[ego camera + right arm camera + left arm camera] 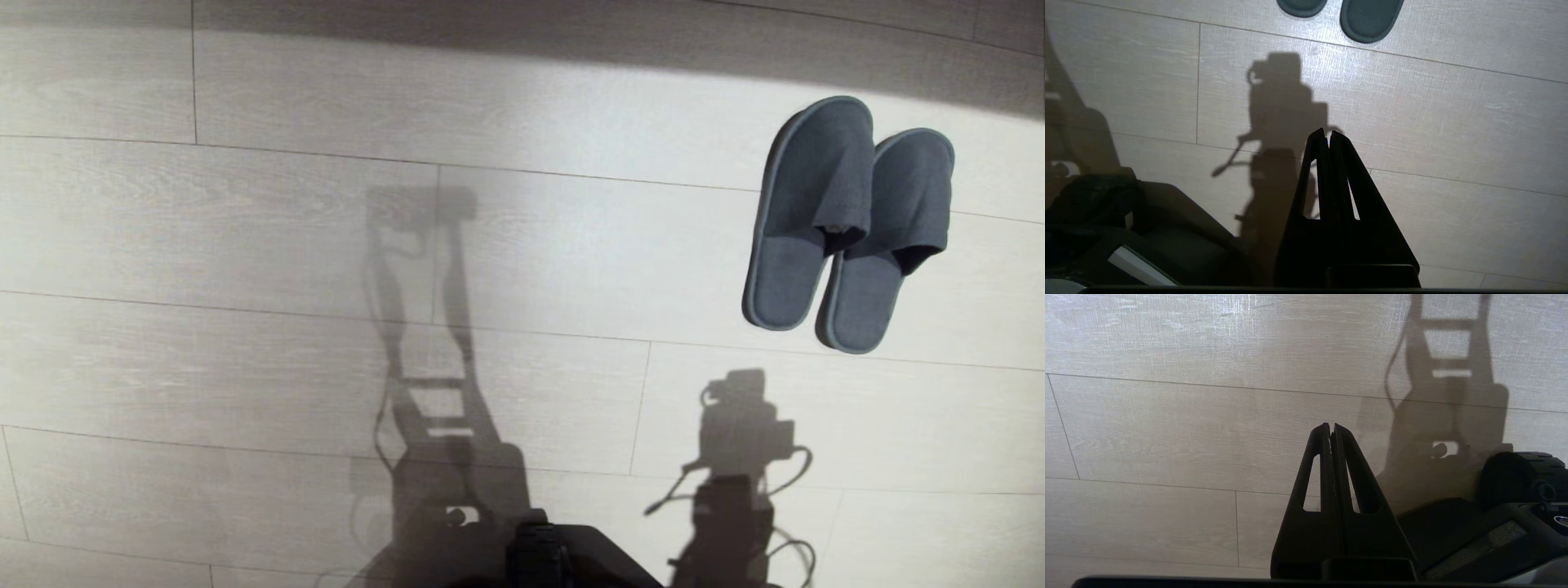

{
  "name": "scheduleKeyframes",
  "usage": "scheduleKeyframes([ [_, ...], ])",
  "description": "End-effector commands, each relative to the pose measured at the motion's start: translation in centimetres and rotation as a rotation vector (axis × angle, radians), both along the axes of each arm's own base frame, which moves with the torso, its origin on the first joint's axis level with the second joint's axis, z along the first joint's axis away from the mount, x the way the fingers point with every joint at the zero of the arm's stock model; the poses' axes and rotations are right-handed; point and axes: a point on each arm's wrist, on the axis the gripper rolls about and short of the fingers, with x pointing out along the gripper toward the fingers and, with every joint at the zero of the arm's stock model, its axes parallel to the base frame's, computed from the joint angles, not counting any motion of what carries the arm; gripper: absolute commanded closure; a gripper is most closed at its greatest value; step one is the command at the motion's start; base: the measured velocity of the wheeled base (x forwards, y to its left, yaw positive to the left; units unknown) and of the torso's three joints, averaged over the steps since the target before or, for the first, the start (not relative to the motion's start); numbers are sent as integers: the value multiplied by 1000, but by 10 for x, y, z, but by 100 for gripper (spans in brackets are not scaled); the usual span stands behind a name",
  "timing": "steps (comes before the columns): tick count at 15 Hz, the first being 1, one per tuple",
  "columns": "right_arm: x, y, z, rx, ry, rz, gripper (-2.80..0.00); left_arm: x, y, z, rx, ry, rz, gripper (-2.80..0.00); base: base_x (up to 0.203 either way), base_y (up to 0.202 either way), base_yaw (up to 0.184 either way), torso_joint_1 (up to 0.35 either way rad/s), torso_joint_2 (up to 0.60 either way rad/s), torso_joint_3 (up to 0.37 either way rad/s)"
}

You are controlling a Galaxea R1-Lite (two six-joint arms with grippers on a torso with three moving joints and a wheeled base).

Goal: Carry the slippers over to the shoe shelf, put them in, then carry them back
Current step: Pick up the slippers on the floor

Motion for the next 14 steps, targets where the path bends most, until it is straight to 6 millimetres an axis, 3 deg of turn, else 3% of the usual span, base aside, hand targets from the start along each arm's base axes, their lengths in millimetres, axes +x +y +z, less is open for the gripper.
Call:
scheduleKeyframes([
  [1, 8, 0, 17, 0, 53, 1, 0, 0, 0, 0, 0, -2, 1, 0, 0, 0, 0, 0, 0, 0],
  [3, 30, 0, 35, 3, 141, 2, 0, 0, 0, 0, 0, -2, 2, 0, 0, 0, 0, 0, 0, 0],
  [6, 88, -1, 54, 5, 258, 1, 0, 0, 0, 0, 0, -1, 0, 0, 0, 0, 0, 0, 0, 0],
  [12, 212, -2, 35, -1, 317, -29, 0, 0, 0, 0, 0, -2, 1, 0, 0, 0, 0, 0, 0, 0],
  [13, 228, -3, 32, -3, 272, -50, -94, 0, 0, 0, 0, -1, 1, 0, 0, 0, 0, 0, 0, 0],
  [14, 241, -4, 31, -3, 223, -70, -280, 0, 0, 0, 0, -1, 0, 0, 0, 0, 0, 0, 0, 0],
])
